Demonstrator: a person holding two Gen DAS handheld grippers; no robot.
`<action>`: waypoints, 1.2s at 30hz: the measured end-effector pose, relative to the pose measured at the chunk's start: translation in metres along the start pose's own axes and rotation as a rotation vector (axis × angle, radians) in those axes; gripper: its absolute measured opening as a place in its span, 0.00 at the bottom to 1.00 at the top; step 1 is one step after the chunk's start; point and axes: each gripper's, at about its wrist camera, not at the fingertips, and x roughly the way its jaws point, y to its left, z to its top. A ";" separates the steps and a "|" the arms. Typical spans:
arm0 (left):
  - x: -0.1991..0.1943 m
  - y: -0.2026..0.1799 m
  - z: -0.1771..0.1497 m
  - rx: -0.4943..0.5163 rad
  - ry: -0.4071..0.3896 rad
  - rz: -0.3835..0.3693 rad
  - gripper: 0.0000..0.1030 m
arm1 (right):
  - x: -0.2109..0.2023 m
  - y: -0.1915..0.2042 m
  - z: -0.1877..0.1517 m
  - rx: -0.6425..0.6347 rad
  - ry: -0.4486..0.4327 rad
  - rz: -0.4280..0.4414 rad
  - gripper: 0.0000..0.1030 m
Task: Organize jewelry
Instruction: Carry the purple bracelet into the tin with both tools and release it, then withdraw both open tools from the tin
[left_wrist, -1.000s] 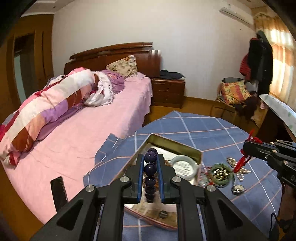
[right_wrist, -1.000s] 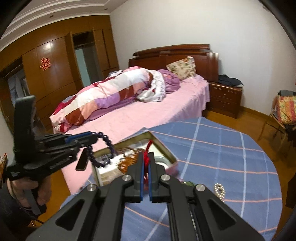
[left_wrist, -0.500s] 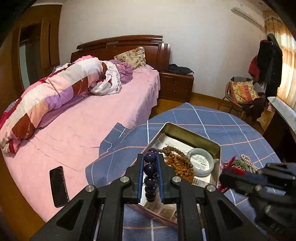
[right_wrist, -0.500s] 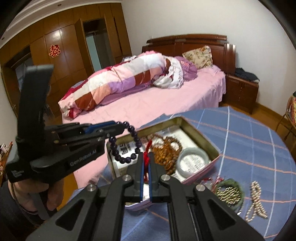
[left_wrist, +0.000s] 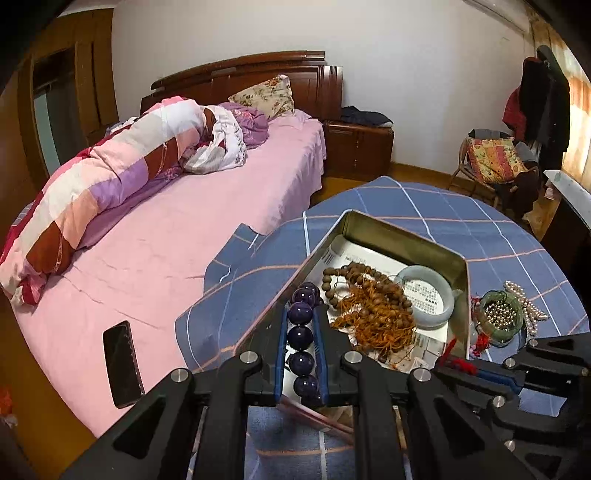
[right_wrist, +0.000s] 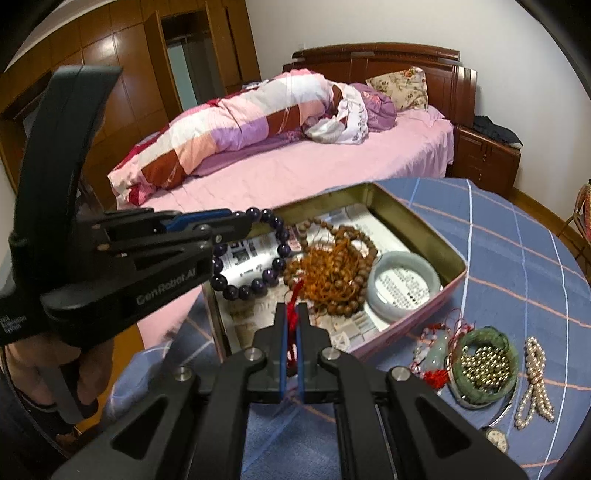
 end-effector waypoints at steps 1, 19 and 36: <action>0.000 0.000 -0.001 0.002 0.000 0.007 0.13 | 0.001 0.000 -0.001 -0.002 0.003 -0.002 0.06; -0.016 0.012 -0.001 -0.057 -0.056 0.021 0.68 | -0.007 -0.010 -0.006 0.039 -0.038 -0.016 0.56; -0.024 -0.008 -0.009 -0.062 -0.044 -0.001 0.68 | -0.033 -0.029 -0.023 0.071 -0.065 -0.044 0.65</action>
